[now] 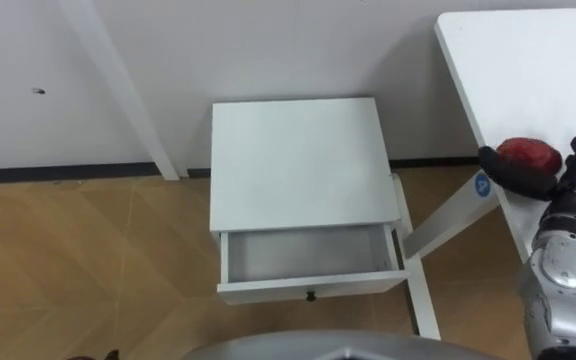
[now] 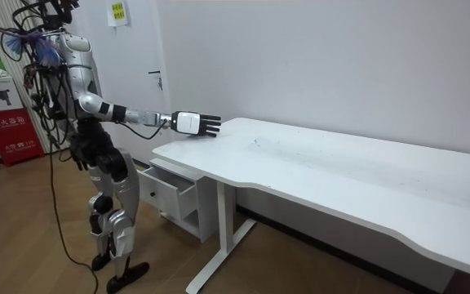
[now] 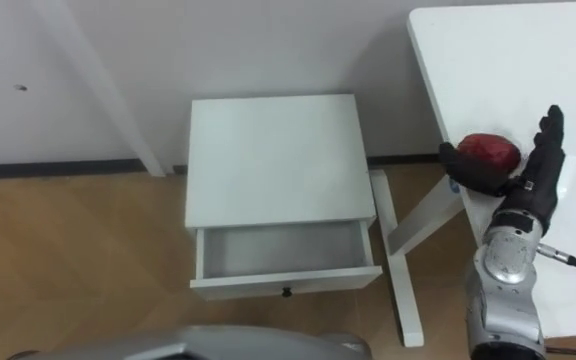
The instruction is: Put apple and close drawer
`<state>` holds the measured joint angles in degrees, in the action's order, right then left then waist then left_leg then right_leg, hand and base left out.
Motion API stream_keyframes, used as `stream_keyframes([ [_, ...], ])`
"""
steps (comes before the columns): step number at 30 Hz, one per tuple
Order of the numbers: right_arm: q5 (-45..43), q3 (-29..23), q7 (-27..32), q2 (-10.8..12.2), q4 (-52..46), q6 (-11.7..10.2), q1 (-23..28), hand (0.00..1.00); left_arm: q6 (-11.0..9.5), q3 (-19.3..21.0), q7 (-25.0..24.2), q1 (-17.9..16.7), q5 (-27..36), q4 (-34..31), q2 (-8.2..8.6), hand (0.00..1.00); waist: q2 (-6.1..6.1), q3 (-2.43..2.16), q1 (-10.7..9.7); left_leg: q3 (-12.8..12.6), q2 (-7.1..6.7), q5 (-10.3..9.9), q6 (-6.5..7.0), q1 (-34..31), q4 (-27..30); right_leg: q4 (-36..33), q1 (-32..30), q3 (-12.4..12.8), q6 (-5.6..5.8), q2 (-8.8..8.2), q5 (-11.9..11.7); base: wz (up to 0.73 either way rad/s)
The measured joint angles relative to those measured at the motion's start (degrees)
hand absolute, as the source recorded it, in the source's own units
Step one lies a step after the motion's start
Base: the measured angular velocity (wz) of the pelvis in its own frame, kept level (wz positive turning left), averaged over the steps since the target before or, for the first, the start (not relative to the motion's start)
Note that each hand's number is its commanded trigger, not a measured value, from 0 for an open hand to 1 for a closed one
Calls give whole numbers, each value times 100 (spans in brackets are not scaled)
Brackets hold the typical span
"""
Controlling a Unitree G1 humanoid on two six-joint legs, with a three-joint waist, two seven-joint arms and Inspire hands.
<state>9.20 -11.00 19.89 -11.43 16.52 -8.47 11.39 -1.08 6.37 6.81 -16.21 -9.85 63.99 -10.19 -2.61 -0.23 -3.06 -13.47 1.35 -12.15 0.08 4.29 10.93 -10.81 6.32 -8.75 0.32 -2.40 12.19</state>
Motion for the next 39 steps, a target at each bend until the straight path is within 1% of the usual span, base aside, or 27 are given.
stream_keyframes([
  [3,-4,0,0,0,0,0,-3,0,6,29,0,-3,-1,-2,0,0,-15,4,7,6,-4,0,0,1,0,4,1,0,0,-3,0,0],
  [6,-28,0,0,0,0,1,-3,1,77,28,-9,-1,-3,-13,0,0,-47,17,4,15,-5,0,0,15,9,6,2,1,0,-3,0,0],
  [7,-28,0,0,0,0,4,-3,43,107,28,-16,-1,-5,-14,0,0,-57,19,3,16,-5,0,0,15,21,6,7,1,0,-3,0,0],
  [8,-42,-2,0,0,0,9,-4,75,117,28,-19,0,-5,-15,0,0,-59,19,1,16,-4,0,0,15,30,7,11,-5,0,-6,0,0],
  [9,-91,-7,-3,0,0,42,-12,100,131,28,-24,0,-4,-15,1,0,-62,20,-2,21,-4,0,0,16,42,7,18,-17,0,-9,0,4],
  [14,-103,-58,-55,0,79,99,-12,100,176,28,-90,-1,0,-101,6,0,-61,25,-29,51,-1,0,1,43,67,9,39,-67,0,-12,0,4],
  [17,-327,-220,-133,0,133,105,-12,100,223,38,-157,-25,-79,-233,19,0,-58,30,-20,82,1,-2,3,41,80,4,52,-87,0,-9,0,2],
  [23,-528,-393,-180,0,158,113,-14,100,235,44,-201,-10,-103,-379,38,0,-69,27,-31,78,1,-3,4,38,79,9,52,-85,0,-8,0,0],
  [25,-590,-388,-201,1,158,113,-14,100,235,45,-201,0,-104,-389,39,0,-87,22,-29,83,1,-3,3,29,79,13,52,-86,0,-6,0,0],
  [28,-739,-387,-258,1,157,127,-15,100,236,45,-201,-4,-103,-460,38,0,-116,25,-24,81,1,-3,3,24,64,12,48,-83,0,-5,0,0],
  [33,-754,-360,-421,-1,149,231,-87,100,230,24,-199,21,-99,-470,38,0,-147,25,-15,66,1,-3,3,-1,59,7,54,-78,-2,-4,-1,0],
  [39,-754,-193,-594,-14,140,232,-91,100,218,18,-199,43,-98,-463,37,0,-162,18,21,47,3,-3,3,25,27,2,45,-70,-4,-2,-3,-1],
])
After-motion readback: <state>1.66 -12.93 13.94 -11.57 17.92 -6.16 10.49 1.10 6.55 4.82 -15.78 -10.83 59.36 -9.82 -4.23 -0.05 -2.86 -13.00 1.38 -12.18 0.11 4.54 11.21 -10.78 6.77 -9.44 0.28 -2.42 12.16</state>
